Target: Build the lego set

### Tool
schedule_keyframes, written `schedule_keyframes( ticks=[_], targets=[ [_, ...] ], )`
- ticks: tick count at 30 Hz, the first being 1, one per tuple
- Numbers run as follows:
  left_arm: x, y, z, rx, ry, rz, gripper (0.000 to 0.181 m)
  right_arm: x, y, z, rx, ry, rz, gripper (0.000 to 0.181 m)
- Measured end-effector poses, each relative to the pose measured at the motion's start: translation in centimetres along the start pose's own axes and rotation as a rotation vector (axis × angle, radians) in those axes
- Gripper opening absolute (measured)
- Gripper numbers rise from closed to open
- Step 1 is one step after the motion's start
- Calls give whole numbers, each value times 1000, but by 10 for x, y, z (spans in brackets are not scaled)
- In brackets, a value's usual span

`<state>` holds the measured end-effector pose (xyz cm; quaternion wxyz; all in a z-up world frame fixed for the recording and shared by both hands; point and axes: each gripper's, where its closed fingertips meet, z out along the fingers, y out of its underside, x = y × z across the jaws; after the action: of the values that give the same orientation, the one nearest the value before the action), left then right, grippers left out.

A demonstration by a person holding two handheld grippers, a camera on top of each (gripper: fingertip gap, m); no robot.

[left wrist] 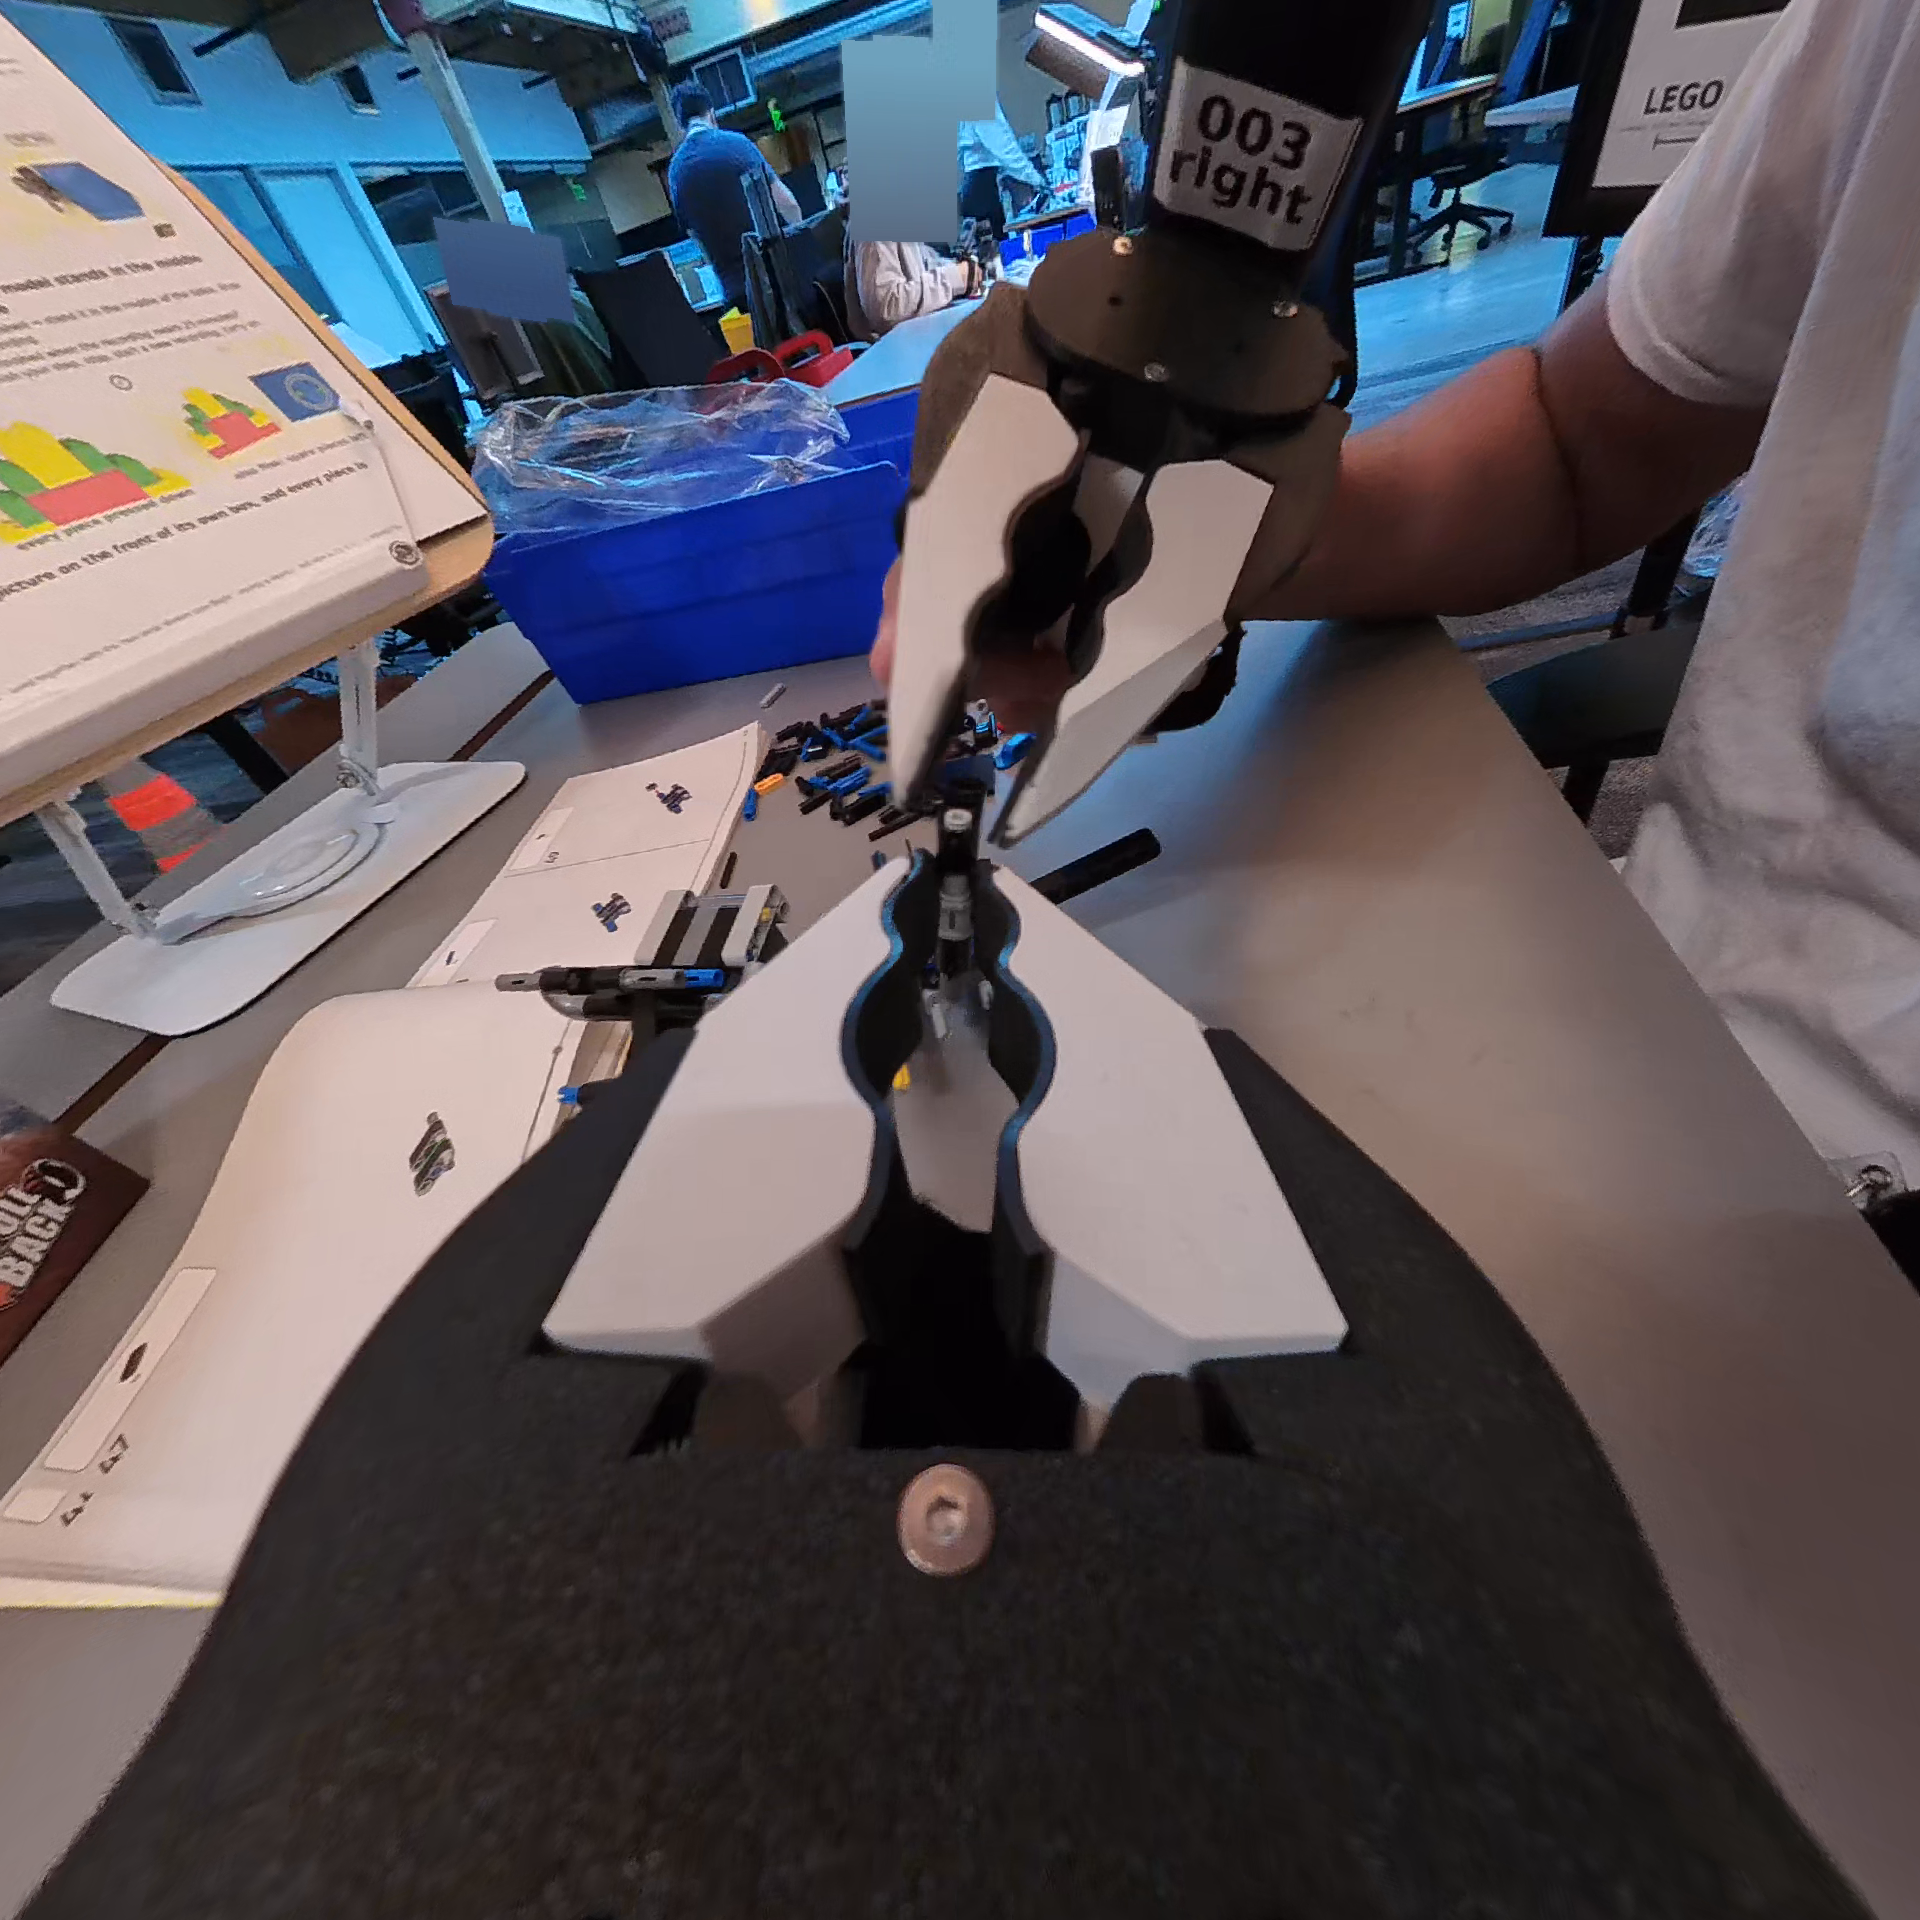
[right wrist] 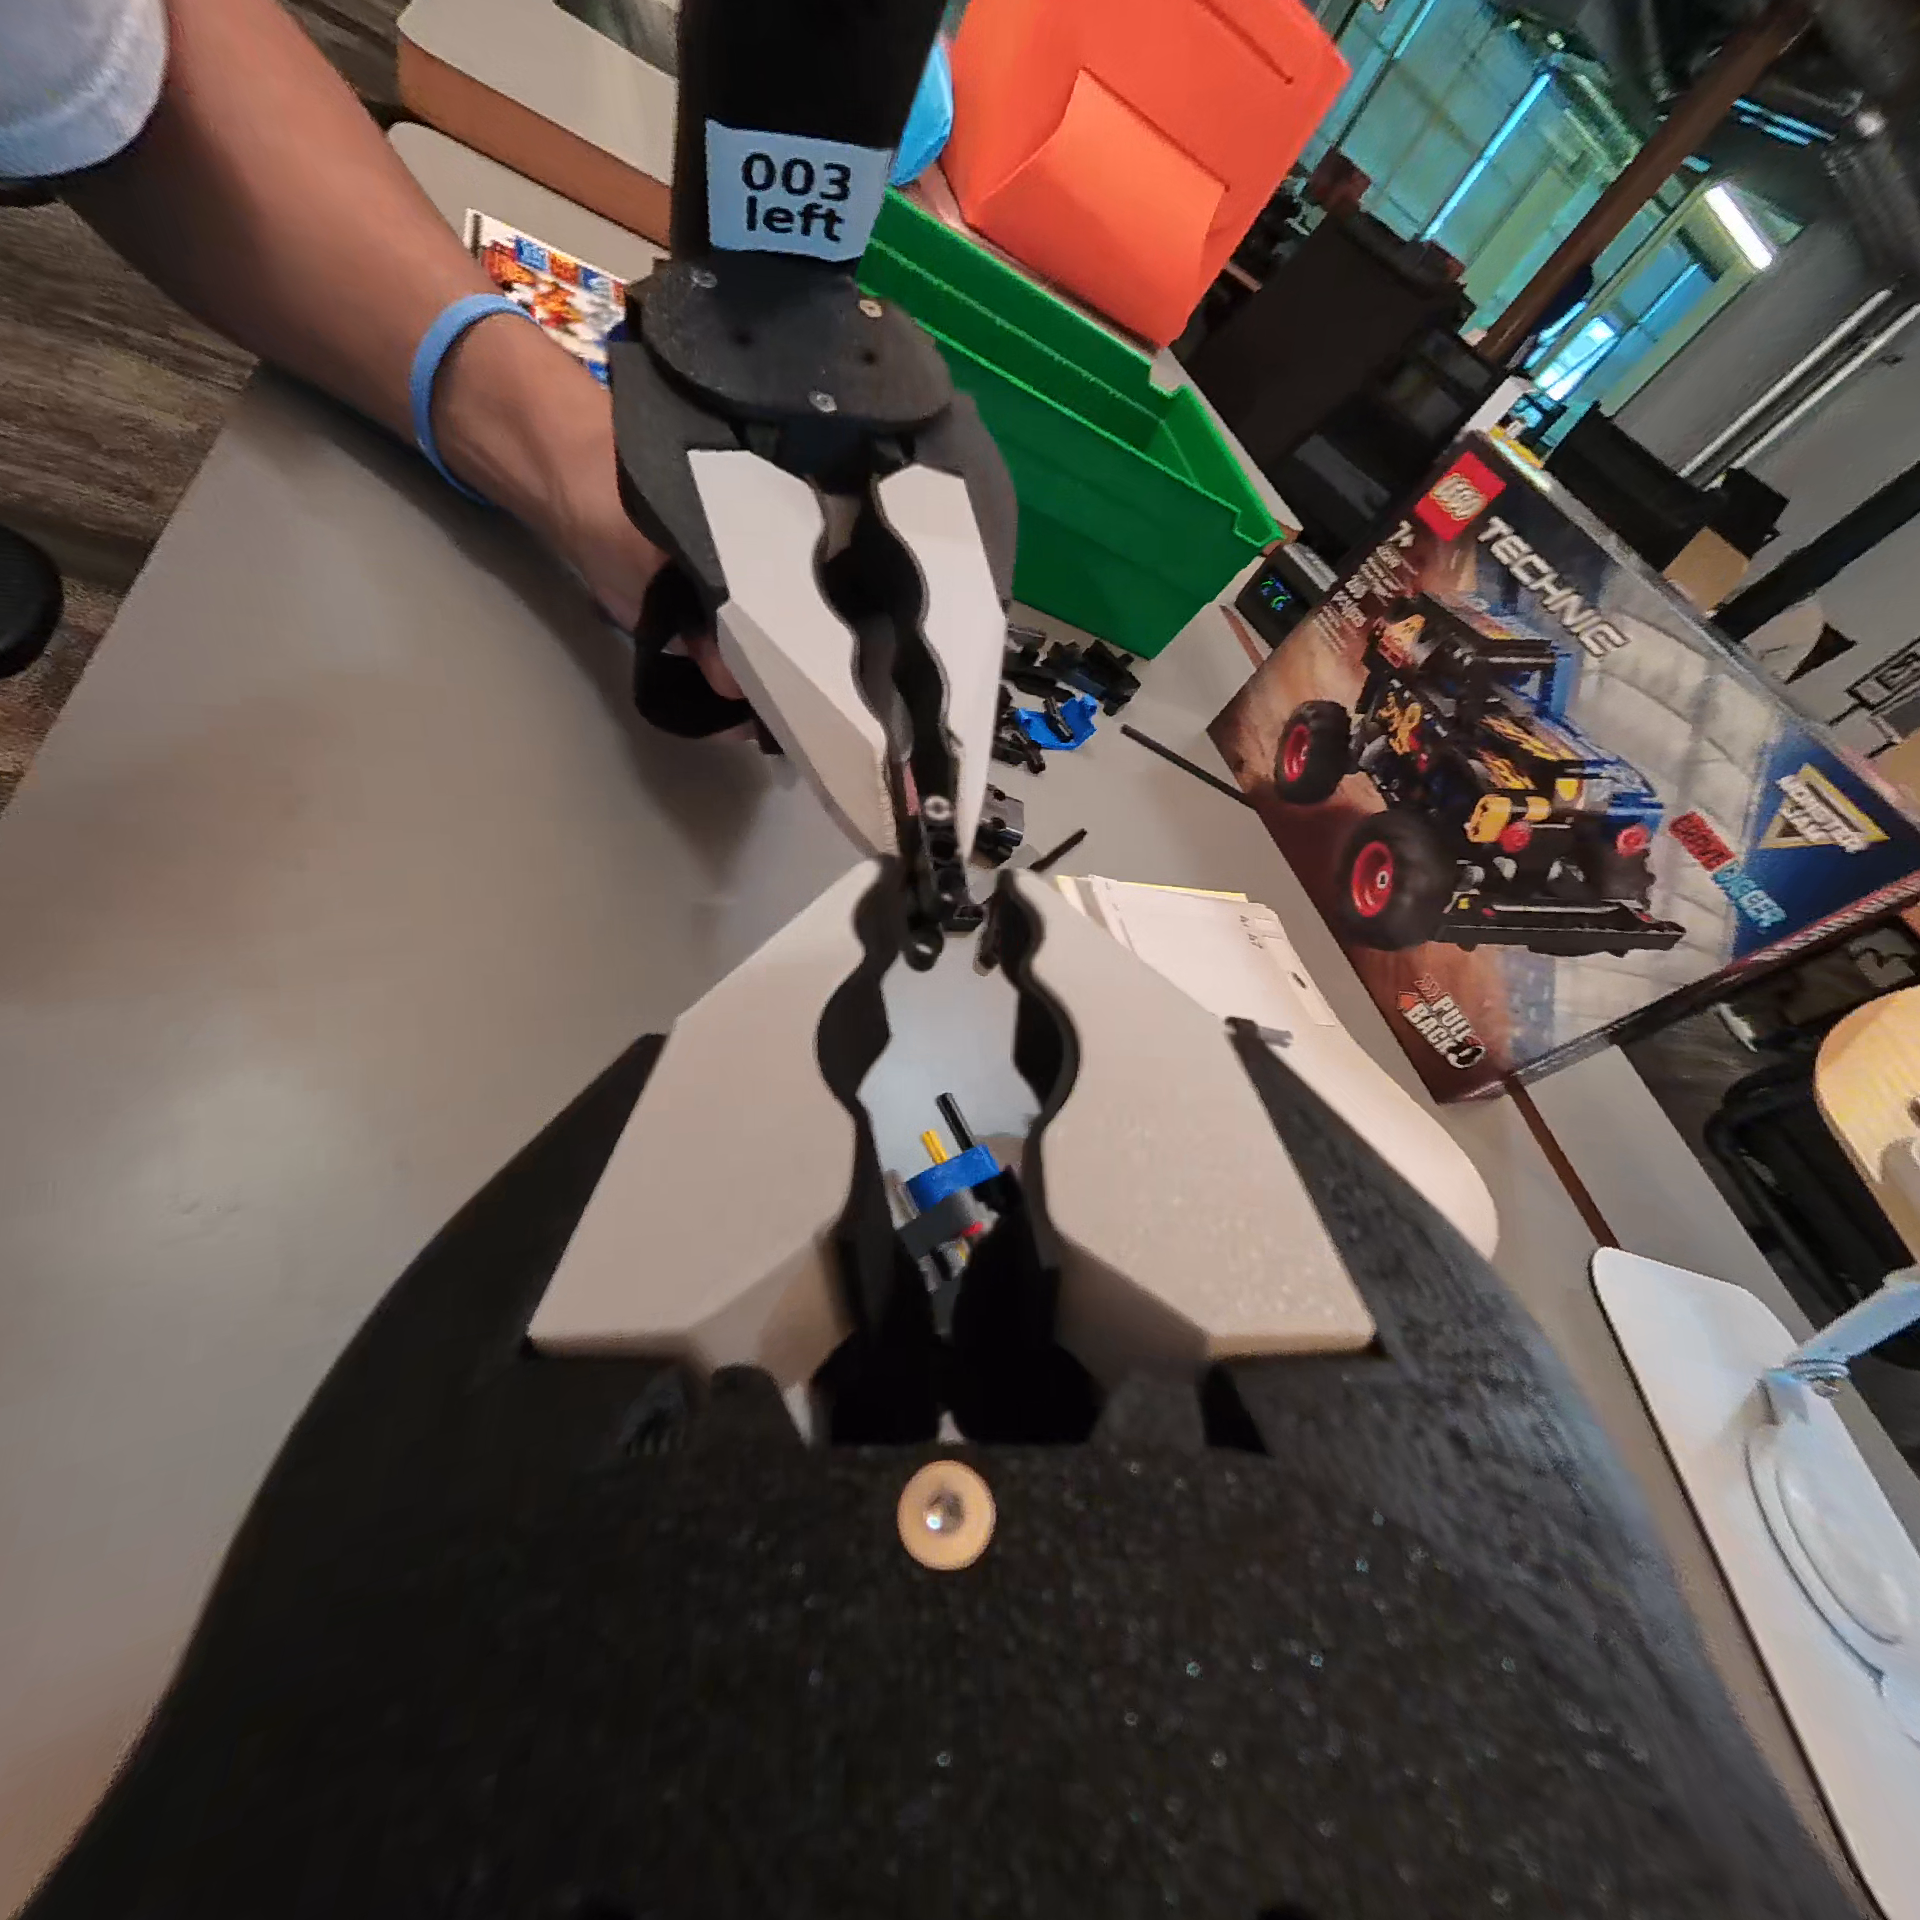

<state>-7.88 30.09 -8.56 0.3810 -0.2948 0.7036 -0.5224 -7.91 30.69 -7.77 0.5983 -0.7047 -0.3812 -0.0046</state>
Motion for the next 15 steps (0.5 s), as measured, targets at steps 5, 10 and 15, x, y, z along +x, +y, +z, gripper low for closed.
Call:
schedule_keyframes(
  ticks=[5,10,15],
  targets=[
    [2,0,0,2,5,2,5,-4,-3,-1,18,-10,-21,7],
    [6,14,5,-70,29,-22,13,-7,-8,-3,58,-21,-19,7],
    [8,5,5,-20,35,-40,7,-9,-12,-6,82,-44,-9,7]
  ],
)
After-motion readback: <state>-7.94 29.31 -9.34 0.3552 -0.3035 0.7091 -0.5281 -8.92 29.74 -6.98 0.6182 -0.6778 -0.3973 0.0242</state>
